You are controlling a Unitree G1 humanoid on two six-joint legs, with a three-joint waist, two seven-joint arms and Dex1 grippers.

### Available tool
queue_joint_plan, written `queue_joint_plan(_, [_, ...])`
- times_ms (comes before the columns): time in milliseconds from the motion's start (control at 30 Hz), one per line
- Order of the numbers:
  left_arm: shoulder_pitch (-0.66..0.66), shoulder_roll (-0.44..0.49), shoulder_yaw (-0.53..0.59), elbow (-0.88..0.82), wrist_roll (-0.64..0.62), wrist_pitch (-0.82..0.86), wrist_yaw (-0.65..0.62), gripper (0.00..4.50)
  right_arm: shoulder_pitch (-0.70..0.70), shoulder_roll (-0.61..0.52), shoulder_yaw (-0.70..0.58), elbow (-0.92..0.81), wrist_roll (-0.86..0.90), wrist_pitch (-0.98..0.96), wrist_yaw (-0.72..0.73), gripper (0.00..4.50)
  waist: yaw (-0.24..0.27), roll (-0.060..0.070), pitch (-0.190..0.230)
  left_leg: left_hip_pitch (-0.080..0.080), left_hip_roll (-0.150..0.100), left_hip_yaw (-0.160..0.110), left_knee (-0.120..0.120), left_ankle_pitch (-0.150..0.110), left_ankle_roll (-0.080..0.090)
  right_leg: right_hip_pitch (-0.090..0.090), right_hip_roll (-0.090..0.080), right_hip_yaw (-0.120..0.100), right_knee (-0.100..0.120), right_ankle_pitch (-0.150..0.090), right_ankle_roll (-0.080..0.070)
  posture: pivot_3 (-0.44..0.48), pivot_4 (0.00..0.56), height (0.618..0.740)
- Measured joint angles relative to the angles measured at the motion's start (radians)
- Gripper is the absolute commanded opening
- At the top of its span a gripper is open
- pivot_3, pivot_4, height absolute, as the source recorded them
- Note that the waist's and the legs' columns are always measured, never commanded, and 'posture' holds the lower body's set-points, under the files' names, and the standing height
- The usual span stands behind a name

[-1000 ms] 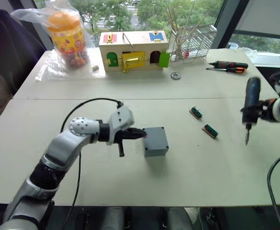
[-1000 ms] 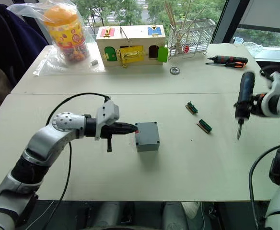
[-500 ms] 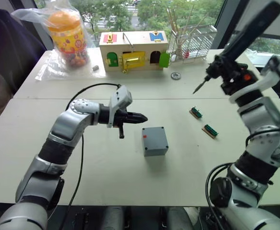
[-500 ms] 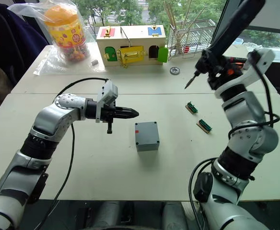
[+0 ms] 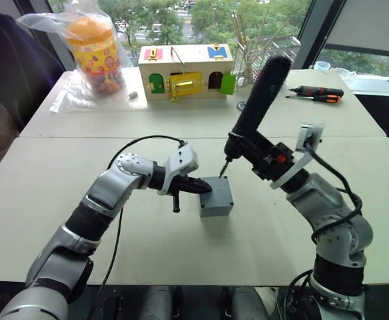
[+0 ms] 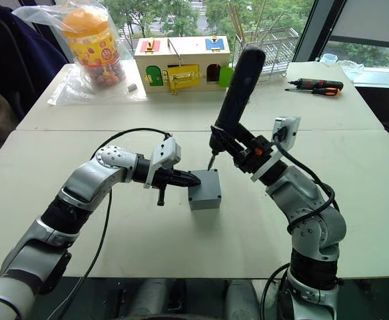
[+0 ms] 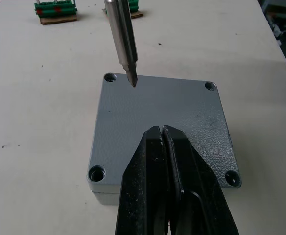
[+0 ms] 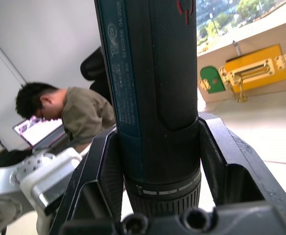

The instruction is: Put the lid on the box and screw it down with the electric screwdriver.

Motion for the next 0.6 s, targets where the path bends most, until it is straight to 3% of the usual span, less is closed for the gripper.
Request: queue_joint_plan(600, [0.015,-0.002,0.004,-0.015,0.007,-0.008,0.008,0.00,0.037,-0.052,0.061,0.067,-0.095,-0.184,-0.003,1.74,0.000,0.000,0.000,0.000,0.000,0.000,0.000,0.000,0.000,0.001,0.000,0.000,0.000,0.000,0.000,0.000,0.150,0.706])
